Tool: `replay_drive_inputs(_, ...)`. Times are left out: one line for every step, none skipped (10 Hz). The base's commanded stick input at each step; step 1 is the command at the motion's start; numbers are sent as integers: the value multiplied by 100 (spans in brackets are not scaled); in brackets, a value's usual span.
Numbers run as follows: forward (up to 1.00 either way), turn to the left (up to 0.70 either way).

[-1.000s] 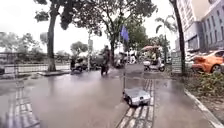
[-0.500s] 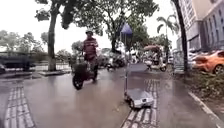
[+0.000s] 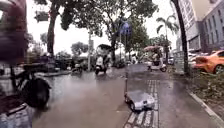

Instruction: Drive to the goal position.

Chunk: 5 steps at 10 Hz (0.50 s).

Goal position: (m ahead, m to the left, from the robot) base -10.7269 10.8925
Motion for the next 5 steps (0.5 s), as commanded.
replay_drive_inputs(4, 2)
replay_drive_inputs(4, 2)
replay_drive_inputs(4, 2)
replay_drive_inputs(4, 7)
replay_drive_inputs(4, 14)
